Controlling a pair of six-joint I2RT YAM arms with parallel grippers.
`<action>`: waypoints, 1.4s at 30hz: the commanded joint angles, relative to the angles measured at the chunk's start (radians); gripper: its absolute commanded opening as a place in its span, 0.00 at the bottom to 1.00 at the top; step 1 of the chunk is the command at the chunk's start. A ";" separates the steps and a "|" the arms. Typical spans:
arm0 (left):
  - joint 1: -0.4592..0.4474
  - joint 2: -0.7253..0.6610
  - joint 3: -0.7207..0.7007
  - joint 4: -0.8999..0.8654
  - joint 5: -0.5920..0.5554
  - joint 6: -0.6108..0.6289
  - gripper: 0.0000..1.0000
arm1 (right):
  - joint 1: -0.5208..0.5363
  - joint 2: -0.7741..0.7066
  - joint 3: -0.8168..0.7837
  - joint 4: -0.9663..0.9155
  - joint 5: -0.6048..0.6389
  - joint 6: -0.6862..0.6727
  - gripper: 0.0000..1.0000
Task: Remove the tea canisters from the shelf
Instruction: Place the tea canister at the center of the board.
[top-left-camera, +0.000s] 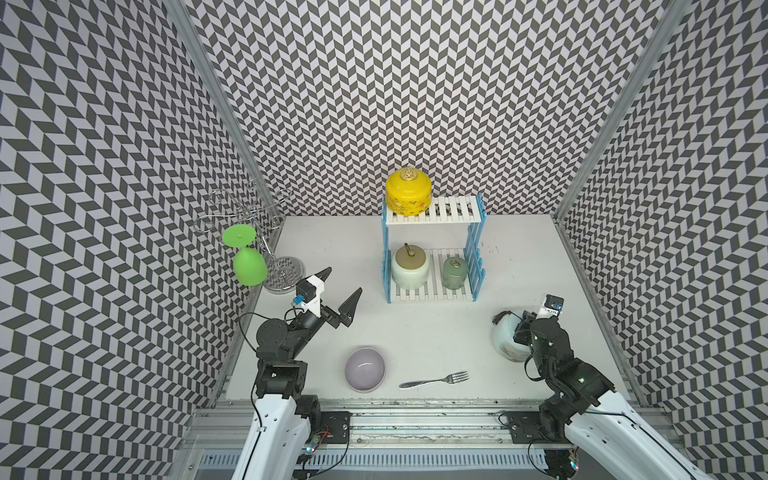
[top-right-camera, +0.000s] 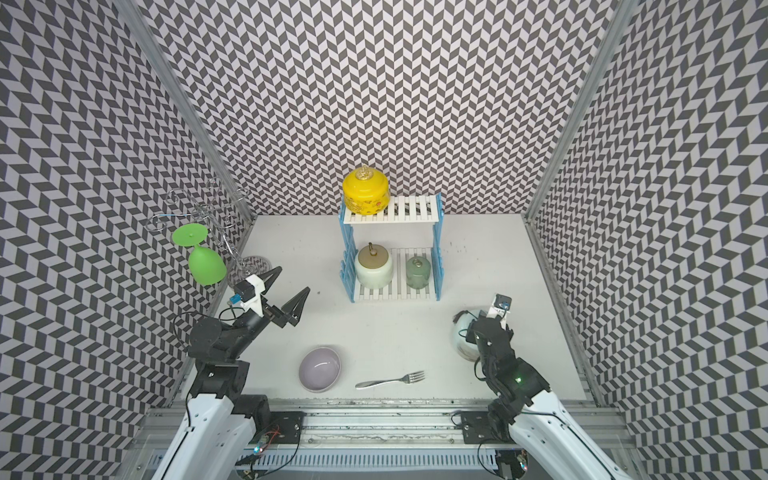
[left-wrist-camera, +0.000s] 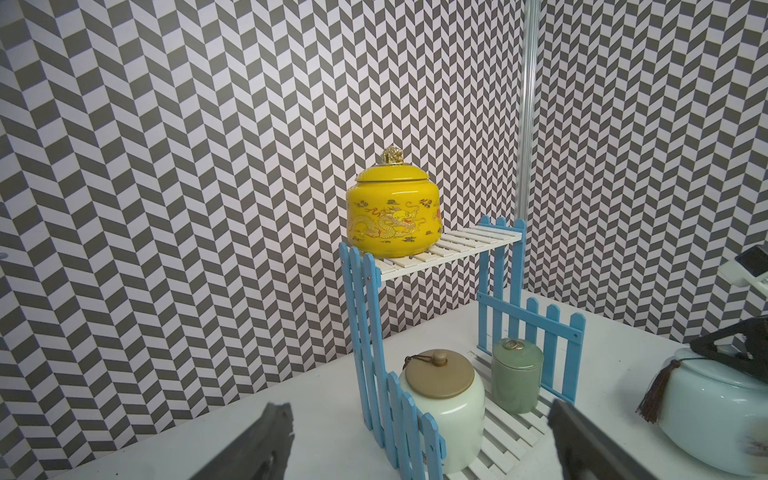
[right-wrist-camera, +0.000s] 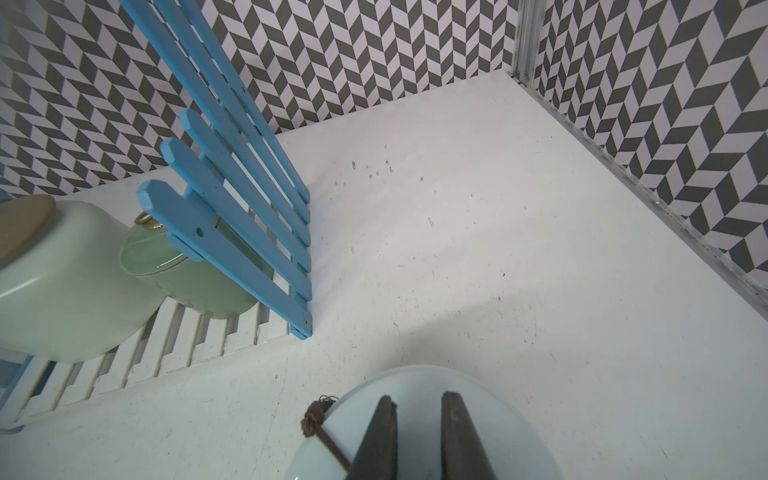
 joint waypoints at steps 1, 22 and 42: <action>0.004 0.000 -0.006 0.015 0.000 -0.001 1.00 | 0.007 -0.006 0.033 0.194 0.039 0.009 0.00; 0.000 -0.014 -0.004 0.007 -0.008 0.005 1.00 | 0.008 -0.019 0.038 0.201 0.050 0.008 0.50; -0.003 -0.007 0.019 -0.029 -0.001 0.005 1.00 | 0.005 -0.006 0.229 0.269 0.007 -0.387 1.00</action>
